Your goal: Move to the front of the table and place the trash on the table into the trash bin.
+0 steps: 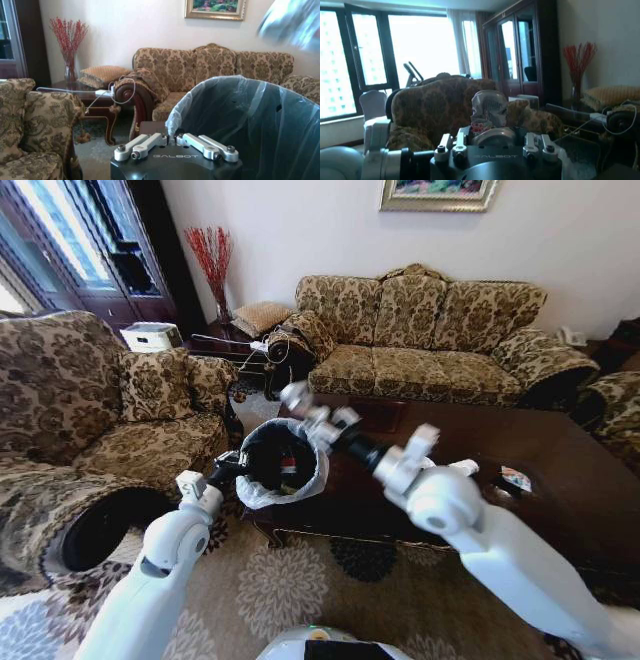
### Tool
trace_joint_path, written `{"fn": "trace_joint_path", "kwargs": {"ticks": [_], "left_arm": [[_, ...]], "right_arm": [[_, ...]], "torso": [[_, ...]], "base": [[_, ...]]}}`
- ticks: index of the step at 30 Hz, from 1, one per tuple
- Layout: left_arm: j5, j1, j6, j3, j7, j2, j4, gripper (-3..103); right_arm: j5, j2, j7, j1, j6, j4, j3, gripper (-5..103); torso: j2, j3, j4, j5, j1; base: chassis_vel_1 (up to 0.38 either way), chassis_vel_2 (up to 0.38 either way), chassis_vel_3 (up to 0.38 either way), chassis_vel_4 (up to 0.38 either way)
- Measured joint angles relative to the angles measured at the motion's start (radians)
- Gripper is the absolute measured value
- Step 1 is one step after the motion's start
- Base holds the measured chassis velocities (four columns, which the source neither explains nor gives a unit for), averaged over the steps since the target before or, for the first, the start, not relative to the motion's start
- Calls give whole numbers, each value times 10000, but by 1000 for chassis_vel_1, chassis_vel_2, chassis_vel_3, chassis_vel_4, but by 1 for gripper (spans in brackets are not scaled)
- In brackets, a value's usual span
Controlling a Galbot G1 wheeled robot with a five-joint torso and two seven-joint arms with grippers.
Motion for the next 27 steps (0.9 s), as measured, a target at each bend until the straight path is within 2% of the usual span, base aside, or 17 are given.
{"fn": "trace_joint_path", "kwargs": {"ticks": [1, 3, 4, 7, 9, 10, 11, 12, 14, 15, 16, 18, 21, 22, 24, 27], "left_arm": [[-4, -6, 1, 2, 1, 4, 14, 4], [-7, -25, 2, 12, 12, -15, 47, 4], [-7, -25, 2, 12, 12, -15, 47, 4], [-10, -58, 3, 18, 22, -61, 107, 4], [-9, -70, 3, 17, 22, -72, 127, 4], [-10, -92, 2, 17, 24, -80, 159, 4], [-9, -99, 2, 10, 24, -82, 169, 4], [-10, -103, 2, 0, 24, -86, 174, 4], [-10, -105, 2, -5, 24, -88, 176, 4], [-11, -108, 2, -33, 23, -100, 184, 4], [-11, -108, 2, -57, 22, -110, 191, 4], [-11, -102, 2, -86, 21, -121, 192, 4], [-7, -33, -34, -204, 20, -158, 192, 4], [-7, -33, -34, -204, 20, -158, 192, 4], [4, 73, -81, -349, 19, -243, 146, 4], [22, 154, -131, -430, -9, -321, 51, 4]], "right_arm": [[-133, 120, 145, 57, -72, -145, -203, 47], [-407, 401, 301, 143, -97, -454, -447, 57], [-407, 401, 301, 143, -97, -454, -447, 57], [-556, 534, 315, 284, -107, -624, -491, 74], [-568, 539, 311, 301, -108, -649, -483, 74], [-621, 547, 301, 311, -98, -697, -427, 85], [-651, 557, 299, 300, -54, -717, -364, 85], [-697, 585, 304, 253, 33, -720, -219, 90], [-709, 594, 309, 238, 57, -721, -162, 90], [-760, 645, 391, 104, 126, -720, 304, 98], [-818, 648, 488, -25, 161, -727, 699, 100], [-877, 616, 578, -121, 225, -766, 985, 100], [-1304, 243, 1202, -760, 333, -966, 2386, 100], [-1304, 243, 1202, -760, 333, -966, 2386, 100], [-1668, 133, 1304, -1266, 92, -1243, 3262, 100], [-2105, 150, 1248, -1797, 9, -1659, 3955, 100]], "torso": [[0, 0, 0, 1, 0], [0, 0, 0, 2, 0], [0, 0, 0, 2, 0], [0, 0, -1, 0, 0], [0, 0, 0, 1, 0], [0, 0, -1, 1, 0], [0, 0, -1, 1, 0], [0, 0, -1, 2, 0], [0, 0, -1, 3, 0], [0, 0, 0, 4, 0], [0, 0, 0, 3, 0], [0, 0, 0, 4, 0], [0, 0, 0, 4, 0], [0, 0, 0, 4, 0], [0, 0, -4, 3, 0], [0, 0, 1, 8, 0]], "base": [[0, 0, 0, 0], [0, 0, 0, 0], [0, 0, 0, 0], [0, 0, 0, 0], [0, 0, 0, 0], [0, 0, 0, 0], [0, 0, 0, 0], [0, 0, 0, 0], [0, 0, 0, 0], [0, 0, 0, 0], [0, 0, 0, 0], [0, 0, 0, 0], [0, 0, 0, 0], [0, 0, 0, 0], [0, 0, 0, 0], [0, 0, 0, 0]]}}
